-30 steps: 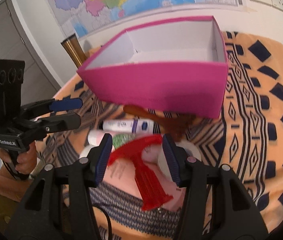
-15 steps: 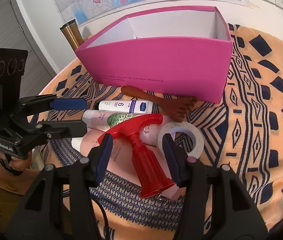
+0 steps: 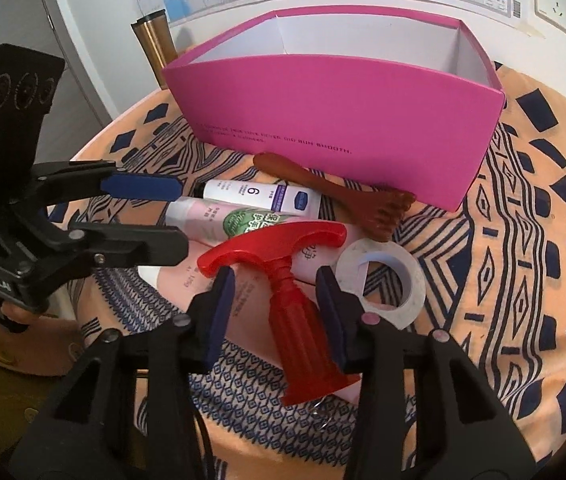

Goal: Organize rigid objects
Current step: 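Move the right gripper to the red T-handled plastic tool, then grasp the red T-handled tool by its stem with the right gripper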

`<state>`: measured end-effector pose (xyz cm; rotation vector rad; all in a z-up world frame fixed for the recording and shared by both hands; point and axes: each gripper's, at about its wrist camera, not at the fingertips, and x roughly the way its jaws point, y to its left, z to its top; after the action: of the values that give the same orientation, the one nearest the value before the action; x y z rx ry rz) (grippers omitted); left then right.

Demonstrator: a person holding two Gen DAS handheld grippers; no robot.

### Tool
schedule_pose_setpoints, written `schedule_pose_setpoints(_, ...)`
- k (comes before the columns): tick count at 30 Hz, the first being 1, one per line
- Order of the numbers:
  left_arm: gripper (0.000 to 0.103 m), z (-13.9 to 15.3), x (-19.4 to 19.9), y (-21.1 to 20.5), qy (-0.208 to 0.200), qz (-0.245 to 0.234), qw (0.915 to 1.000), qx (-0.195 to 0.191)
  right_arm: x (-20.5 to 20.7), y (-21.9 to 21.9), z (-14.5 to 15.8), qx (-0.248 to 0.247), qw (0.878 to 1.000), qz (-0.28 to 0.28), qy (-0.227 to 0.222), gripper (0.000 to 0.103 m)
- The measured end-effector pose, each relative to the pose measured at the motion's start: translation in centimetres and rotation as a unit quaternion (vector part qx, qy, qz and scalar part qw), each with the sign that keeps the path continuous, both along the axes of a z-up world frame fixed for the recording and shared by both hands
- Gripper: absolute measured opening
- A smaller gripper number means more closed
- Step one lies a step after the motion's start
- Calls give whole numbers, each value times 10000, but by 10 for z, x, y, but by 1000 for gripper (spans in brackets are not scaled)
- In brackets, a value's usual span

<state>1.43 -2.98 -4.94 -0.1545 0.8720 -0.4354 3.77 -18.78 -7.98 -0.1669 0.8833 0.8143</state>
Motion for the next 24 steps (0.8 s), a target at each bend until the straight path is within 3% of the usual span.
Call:
schedule_pose_setpoints(4,72,0,1,0,12,-2,10000,4,2,6,-3,-30,10000,57,24,38)
schedule_pose_setpoints(6,72,0,1,0,9,1,10000,-4,3,7,-3,-24,10000,80,37,26)
schedule_pose_setpoints(13,72,1,0,0,2,-2,10000,-69,7,4,-3,130,9998,78,123,24)
schedule_pose_setpoints(20,72,5,-2,-3,-35,-265,9993,-263,10,-18,4,798,9961,-92,371,24)
schedule_pose_setpoints(24,72,2,-1,-13,19,-441,9988,-192,9,-18,2,733,9964,-107,422,24)
